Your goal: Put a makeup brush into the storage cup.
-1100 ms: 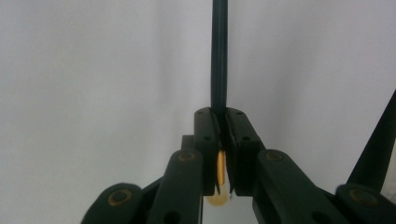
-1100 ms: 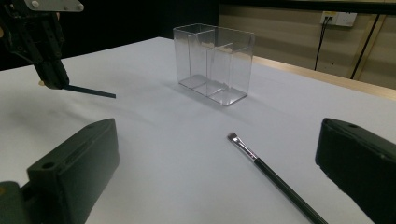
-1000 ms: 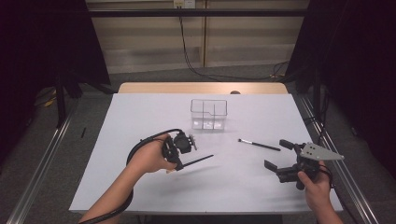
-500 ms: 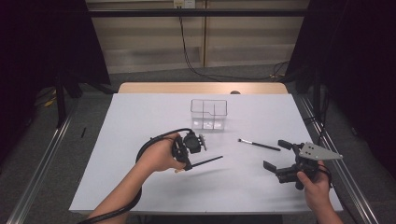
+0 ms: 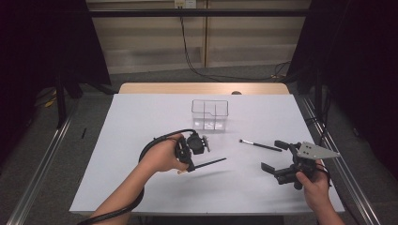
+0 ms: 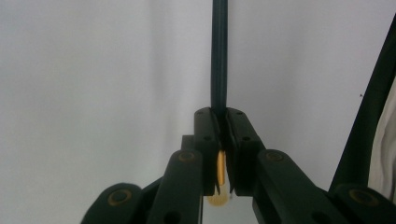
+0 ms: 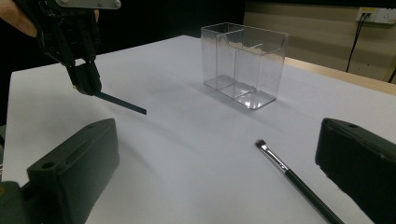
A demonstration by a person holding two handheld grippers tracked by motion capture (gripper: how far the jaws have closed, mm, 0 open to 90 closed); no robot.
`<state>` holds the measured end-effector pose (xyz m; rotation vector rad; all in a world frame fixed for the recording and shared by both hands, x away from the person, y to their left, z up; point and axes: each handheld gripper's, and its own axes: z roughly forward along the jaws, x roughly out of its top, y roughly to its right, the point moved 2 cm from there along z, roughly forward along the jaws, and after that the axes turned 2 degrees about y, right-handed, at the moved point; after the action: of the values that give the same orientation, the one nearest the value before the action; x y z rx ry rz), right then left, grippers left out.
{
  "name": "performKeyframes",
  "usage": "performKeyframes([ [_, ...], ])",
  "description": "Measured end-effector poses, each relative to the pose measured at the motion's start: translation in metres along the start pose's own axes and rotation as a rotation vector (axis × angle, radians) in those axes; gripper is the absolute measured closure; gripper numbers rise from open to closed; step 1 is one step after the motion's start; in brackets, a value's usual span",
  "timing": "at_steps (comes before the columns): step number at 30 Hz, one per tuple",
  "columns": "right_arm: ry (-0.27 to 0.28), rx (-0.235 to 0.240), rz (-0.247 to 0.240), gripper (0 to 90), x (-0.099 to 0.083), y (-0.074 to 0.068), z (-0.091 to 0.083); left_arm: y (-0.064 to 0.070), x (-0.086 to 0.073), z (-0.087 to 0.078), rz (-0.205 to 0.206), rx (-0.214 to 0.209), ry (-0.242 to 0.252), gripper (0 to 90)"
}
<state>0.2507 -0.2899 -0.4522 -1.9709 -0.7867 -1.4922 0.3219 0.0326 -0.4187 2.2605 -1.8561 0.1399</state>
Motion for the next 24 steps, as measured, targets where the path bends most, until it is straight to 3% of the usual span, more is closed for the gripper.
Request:
performKeyframes([
  [16,-0.063,0.088,0.006,0.0,0.010,-0.004,0.017,0.001,0.006,0.000,0.020,-0.008,-0.008,84.2],
  [21,-0.130,0.143,-0.001,0.0,0.016,-0.008,0.027,0.002,0.008,0.000,0.028,0.003,-0.003,84.2],
  [24,-0.153,0.150,-0.018,0.0,0.020,-0.010,0.032,0.002,0.008,-0.001,0.030,-0.008,-0.005,84.2],
])
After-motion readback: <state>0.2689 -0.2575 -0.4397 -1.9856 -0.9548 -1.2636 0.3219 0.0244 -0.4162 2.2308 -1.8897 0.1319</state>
